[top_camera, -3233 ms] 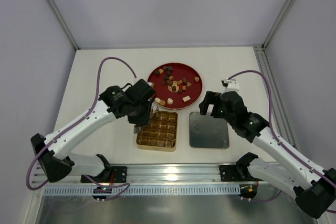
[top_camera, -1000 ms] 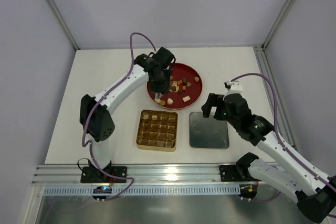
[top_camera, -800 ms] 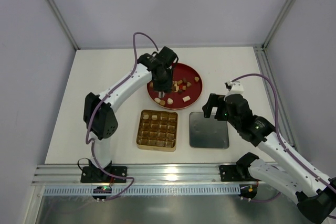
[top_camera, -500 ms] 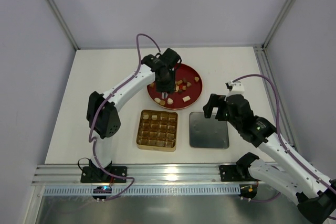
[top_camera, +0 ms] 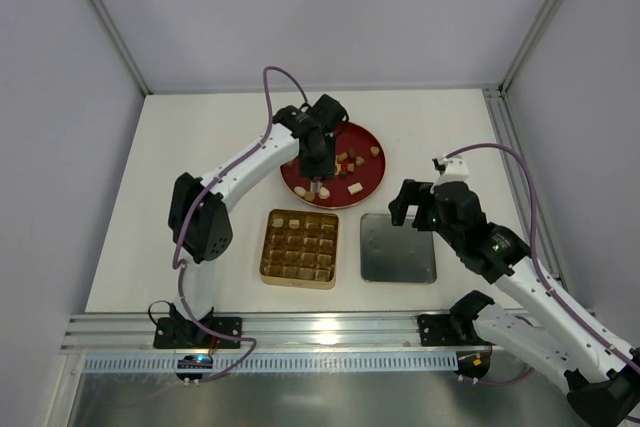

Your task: Pack the chocolate

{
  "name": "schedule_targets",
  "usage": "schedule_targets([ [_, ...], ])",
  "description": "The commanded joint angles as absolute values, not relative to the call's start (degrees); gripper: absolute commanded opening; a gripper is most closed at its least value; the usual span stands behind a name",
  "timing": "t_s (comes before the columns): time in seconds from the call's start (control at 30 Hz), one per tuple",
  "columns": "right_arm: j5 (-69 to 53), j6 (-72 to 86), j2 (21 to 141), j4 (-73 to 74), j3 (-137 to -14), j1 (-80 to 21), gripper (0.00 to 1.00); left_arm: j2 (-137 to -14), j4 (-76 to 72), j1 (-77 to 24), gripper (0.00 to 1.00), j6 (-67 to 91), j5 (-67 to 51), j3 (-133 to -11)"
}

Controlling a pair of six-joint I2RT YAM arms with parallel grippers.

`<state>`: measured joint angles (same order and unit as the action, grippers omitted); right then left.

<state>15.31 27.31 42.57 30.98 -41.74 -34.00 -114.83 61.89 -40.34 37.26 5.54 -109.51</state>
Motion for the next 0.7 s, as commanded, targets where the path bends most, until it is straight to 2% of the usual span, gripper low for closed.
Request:
schedule_targets([
  [0.0, 16.35, 26.54, 41.31, 30.5, -41.66, -33.66, 1.0, -114.96, 60.12, -40.69, 0.39, 37.88, 6.42, -110.92],
  [0.67, 16.0, 26.89, 40.87, 31.02, -41.31, -33.49, 1.0, -113.73, 59.76, -40.96, 0.39, 37.62, 6.15, -110.83],
])
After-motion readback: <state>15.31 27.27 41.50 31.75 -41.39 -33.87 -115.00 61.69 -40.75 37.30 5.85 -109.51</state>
